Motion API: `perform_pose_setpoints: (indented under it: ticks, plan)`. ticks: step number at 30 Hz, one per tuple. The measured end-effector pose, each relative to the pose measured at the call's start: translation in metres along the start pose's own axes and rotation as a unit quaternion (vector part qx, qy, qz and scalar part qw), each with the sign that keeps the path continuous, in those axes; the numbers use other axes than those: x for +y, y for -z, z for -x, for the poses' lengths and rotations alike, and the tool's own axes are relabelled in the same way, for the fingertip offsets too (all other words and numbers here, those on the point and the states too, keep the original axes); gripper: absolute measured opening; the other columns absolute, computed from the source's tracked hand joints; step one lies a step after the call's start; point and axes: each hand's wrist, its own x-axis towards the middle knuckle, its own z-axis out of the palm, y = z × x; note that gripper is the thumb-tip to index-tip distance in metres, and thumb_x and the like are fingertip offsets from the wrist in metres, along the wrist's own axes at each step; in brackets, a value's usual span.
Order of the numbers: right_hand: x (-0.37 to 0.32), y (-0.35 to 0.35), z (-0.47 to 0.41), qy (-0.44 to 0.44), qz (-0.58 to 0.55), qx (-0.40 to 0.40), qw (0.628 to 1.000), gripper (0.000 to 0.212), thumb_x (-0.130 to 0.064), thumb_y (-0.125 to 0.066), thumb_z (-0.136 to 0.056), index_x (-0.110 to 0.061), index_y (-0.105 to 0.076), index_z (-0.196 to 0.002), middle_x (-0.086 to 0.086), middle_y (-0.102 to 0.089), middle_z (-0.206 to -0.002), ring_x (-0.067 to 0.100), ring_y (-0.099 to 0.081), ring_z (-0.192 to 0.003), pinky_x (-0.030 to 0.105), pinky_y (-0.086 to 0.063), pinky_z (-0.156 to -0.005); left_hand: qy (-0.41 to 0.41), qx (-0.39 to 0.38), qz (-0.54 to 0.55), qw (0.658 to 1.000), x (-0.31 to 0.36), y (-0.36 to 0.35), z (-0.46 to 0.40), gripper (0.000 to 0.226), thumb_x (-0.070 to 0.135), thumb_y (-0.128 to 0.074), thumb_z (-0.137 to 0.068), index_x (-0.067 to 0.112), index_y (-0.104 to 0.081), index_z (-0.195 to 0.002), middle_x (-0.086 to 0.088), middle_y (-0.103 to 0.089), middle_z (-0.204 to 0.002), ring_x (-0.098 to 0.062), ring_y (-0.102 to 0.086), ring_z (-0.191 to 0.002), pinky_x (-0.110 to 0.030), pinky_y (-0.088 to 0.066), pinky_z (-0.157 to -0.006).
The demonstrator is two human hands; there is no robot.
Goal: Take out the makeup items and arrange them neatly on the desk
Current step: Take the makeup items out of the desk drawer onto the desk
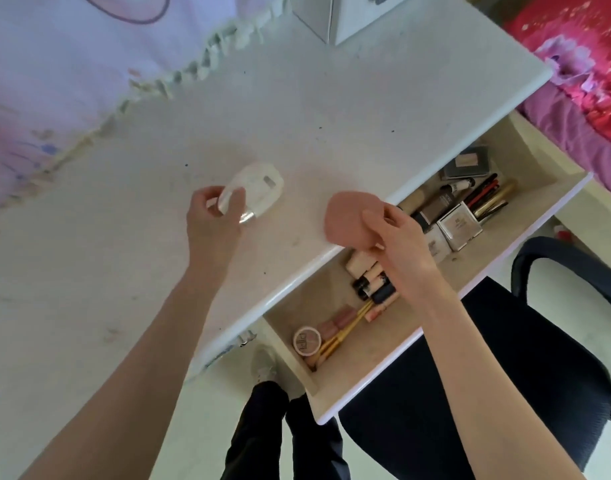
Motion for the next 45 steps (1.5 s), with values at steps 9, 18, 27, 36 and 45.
perform_pose_setpoints:
  ticks: [9, 18, 27, 36, 45]
  plan:
    - [-0.04, -0.068, -0.037, 0.02, 0.052, 0.0, 0.998, 0.041, -0.01, -0.061, -0.088, -0.006, -0.051, -0.128, 0.006, -0.062, -0.111, 0.021, -0.062, -0.101, 0.029, -0.055, -0.082, 0.022, 0.029, 0.002, 0.999, 0.034, 0.019, -0.12, 0.031, 0.016, -0.063, -0.082, 0.007, -0.06, -0.111, -0.007, -0.058, -0.105, -0.018, -0.058, -0.08, -0.011, -0.044, -0.045]
    - [-0.052, -0.116, -0.055, -0.005, 0.073, -0.018, 0.997, 0.038, -0.01, -0.061, -0.087, -0.005, -0.055, -0.124, 0.009, -0.065, -0.108, 0.026, -0.063, -0.102, 0.04, -0.051, -0.093, 0.022, 0.03, -0.034, 0.999, 0.037, 0.015, -0.165, 0.039, 0.014, -0.065, -0.081, 0.008, -0.052, -0.118, -0.007, -0.061, -0.111, -0.021, -0.062, -0.096, -0.028, -0.052, -0.083]
    - [-0.049, -0.144, -0.038, -0.002, 0.1, -0.04, 0.994, 0.038, -0.007, -0.062, -0.086, -0.005, -0.056, -0.123, 0.01, -0.065, -0.108, 0.024, -0.063, -0.1, 0.035, -0.054, -0.086, -0.171, -0.033, -0.302, 0.937, -0.003, 0.088, -0.091, 0.042, 0.007, -0.049, -0.089, 0.008, -0.044, -0.131, -0.016, -0.046, -0.129, -0.03, -0.043, -0.119, -0.036, -0.032, -0.101]
    - [-0.028, -0.247, -0.01, 0.026, 0.21, -0.152, 0.965, 0.043, -0.012, -0.065, -0.082, -0.008, -0.053, -0.124, 0.01, -0.062, -0.108, 0.026, -0.061, -0.099, 0.04, -0.052, -0.089, -0.107, 0.044, -0.501, 0.858, -0.076, 0.191, -0.01, 0.051, 0.033, -0.034, -0.093, 0.005, -0.044, -0.135, -0.019, -0.038, -0.144, -0.037, -0.031, -0.135, -0.054, -0.018, -0.111]
    - [-0.007, -0.324, -0.002, 0.128, 0.35, -0.164, 0.913, 0.035, -0.021, -0.06, -0.086, -0.012, -0.056, -0.119, -0.002, -0.062, -0.108, 0.011, -0.054, -0.09, 0.015, -0.037, -0.065, -0.1, 0.039, -0.522, 0.846, -0.081, 0.197, -0.01, 0.059, 0.037, -0.028, -0.088, 0.006, -0.041, -0.137, -0.013, -0.041, -0.143, -0.031, -0.034, -0.135, -0.05, -0.019, -0.112]
